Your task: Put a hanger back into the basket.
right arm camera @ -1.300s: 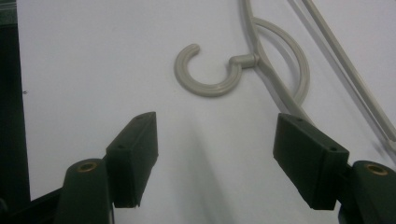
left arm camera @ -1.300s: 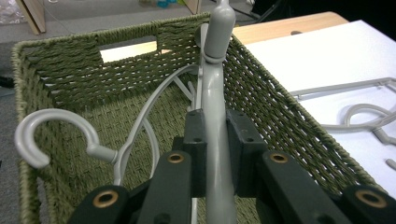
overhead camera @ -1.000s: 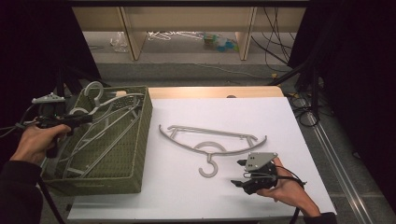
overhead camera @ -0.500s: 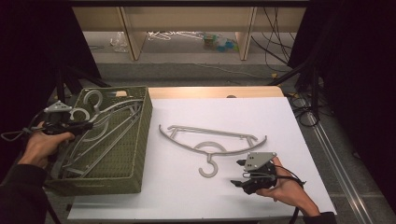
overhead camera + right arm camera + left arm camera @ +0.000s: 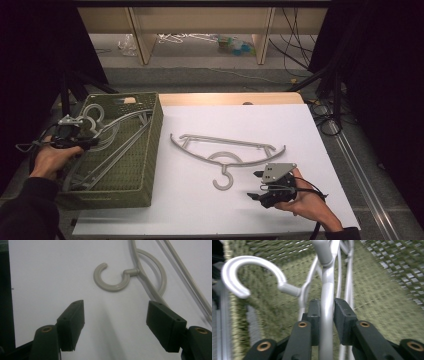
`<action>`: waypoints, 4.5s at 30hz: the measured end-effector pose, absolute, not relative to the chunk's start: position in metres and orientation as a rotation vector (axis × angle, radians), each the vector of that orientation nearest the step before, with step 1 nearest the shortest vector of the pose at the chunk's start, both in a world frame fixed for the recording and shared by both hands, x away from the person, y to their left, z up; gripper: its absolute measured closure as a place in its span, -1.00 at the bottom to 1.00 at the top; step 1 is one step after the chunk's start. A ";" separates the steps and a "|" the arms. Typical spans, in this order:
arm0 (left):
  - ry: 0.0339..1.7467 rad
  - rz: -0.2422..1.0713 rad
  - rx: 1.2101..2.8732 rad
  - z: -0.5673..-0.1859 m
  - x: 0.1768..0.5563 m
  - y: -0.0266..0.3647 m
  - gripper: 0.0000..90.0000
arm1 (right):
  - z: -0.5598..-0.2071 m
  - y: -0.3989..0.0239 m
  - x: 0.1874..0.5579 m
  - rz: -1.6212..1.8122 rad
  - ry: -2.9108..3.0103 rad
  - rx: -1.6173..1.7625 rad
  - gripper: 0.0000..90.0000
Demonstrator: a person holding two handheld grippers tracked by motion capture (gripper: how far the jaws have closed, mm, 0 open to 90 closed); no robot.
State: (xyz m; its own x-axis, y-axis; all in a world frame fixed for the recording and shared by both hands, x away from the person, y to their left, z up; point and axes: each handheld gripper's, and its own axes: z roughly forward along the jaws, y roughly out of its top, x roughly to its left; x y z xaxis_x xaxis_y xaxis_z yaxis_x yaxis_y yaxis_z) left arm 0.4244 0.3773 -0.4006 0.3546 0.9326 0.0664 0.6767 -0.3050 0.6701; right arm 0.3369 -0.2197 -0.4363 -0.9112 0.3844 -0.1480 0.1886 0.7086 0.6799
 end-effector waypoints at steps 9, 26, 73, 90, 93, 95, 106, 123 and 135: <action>1.554 0.658 2.073 -0.413 0.429 0.385 0.56 | -0.437 -0.221 0.338 1.007 2.628 0.459 -0.30; 1.513 0.657 1.801 -0.376 0.396 0.373 -0.10 | -0.436 -0.221 0.339 1.020 2.615 0.498 -0.33; 0.849 0.578 1.764 -0.415 0.286 0.182 -0.64 | -0.444 -0.221 0.340 1.084 2.563 0.573 -0.46; 0.825 0.530 1.784 -0.419 0.279 0.172 -0.64 | -0.454 -0.216 0.378 0.962 2.548 0.636 -0.43; 0.808 0.546 1.794 -0.418 0.279 0.172 -0.64 | -0.459 -0.213 0.392 0.905 2.580 0.627 -0.41; 0.811 0.541 1.794 -0.419 0.279 0.172 -0.64 | -0.460 -0.209 0.400 0.877 2.608 0.628 -0.37; 0.806 0.543 1.791 -0.420 0.278 0.171 -0.64 | -0.468 -0.204 0.444 0.768 2.744 0.572 0.04; 0.768 0.541 1.839 -0.423 0.277 0.163 -0.62 | -0.463 -0.191 0.443 0.623 2.940 0.368 0.70; 0.764 0.510 1.847 -0.425 0.278 0.158 -0.61 | -0.464 -0.187 0.440 0.586 2.954 0.331 0.71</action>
State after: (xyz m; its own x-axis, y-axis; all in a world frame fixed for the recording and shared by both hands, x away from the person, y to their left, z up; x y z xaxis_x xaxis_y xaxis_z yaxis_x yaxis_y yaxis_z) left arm 0.2782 0.1578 -0.4247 0.7079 0.7063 -0.0004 0.2702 -0.2702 0.9241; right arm 0.4397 -0.1874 -0.4643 -0.9700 0.2340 -0.0666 0.1909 0.9016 0.3881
